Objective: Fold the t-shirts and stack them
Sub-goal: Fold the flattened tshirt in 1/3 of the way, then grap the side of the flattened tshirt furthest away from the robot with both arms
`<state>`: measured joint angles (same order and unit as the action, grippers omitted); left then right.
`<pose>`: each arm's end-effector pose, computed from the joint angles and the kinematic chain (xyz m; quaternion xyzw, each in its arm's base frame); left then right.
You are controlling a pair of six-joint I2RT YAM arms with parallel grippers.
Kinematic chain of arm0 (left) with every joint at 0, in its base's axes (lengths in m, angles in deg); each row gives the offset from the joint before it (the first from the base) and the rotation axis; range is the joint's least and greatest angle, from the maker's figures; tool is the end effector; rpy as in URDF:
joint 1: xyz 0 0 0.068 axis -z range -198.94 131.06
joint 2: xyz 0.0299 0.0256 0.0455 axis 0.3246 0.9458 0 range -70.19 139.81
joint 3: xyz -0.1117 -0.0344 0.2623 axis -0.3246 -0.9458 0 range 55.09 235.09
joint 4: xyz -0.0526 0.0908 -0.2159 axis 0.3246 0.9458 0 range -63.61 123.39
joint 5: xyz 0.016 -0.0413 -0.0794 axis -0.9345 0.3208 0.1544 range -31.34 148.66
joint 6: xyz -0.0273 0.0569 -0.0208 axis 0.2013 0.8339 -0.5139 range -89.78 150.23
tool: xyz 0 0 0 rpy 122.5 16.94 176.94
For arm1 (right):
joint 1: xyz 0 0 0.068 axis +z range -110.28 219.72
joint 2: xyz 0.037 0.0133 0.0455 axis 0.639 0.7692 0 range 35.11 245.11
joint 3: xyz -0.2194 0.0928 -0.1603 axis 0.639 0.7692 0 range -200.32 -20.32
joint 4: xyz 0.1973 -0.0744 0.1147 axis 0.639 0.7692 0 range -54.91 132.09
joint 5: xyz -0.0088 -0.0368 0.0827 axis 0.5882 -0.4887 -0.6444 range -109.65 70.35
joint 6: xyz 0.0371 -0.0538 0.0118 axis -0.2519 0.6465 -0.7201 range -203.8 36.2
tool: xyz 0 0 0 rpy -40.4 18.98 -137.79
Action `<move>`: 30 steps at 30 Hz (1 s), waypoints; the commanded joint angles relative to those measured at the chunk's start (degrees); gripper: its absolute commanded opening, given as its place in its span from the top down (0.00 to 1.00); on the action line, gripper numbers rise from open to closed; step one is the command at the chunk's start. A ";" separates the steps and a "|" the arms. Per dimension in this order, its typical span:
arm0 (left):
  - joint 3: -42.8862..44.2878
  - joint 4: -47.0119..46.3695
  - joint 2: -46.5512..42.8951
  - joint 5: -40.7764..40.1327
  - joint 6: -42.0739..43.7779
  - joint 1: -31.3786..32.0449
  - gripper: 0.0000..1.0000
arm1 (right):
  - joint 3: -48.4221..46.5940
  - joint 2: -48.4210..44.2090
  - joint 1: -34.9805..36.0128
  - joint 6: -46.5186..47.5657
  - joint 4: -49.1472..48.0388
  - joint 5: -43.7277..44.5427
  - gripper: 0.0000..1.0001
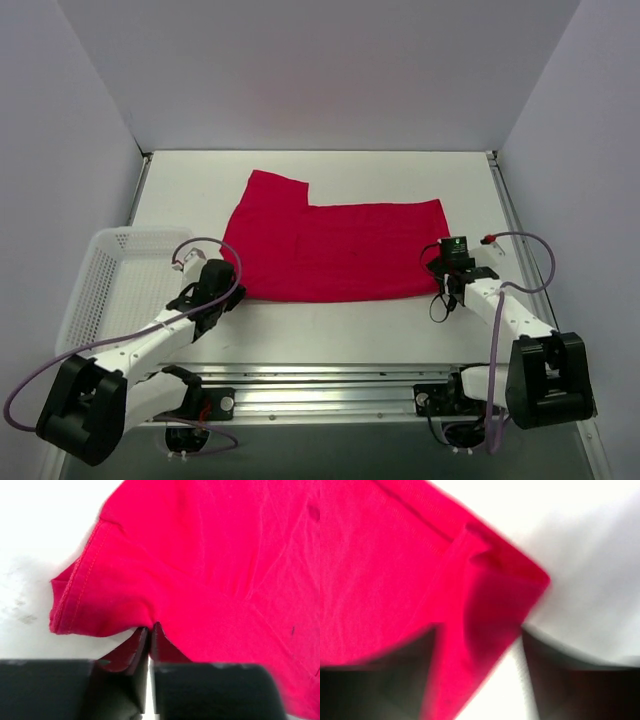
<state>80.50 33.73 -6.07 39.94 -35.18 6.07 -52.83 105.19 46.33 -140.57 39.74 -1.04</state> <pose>0.1839 -0.0671 0.1831 -0.3730 0.8377 -0.1558 0.3672 0.2297 0.0097 0.2045 0.4418 0.7894 0.0841 0.4178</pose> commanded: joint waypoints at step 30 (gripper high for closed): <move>67.18 -5.16 54.02 23.18 39.12 -20.62 0.06 | -8.36 -11.82 -0.20 8.43 2.31 -2.53 0.00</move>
<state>135.86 26.06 35.79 55.13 -2.70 -14.28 -62.21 92.99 46.05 -134.47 44.92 -2.48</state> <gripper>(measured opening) 0.940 0.995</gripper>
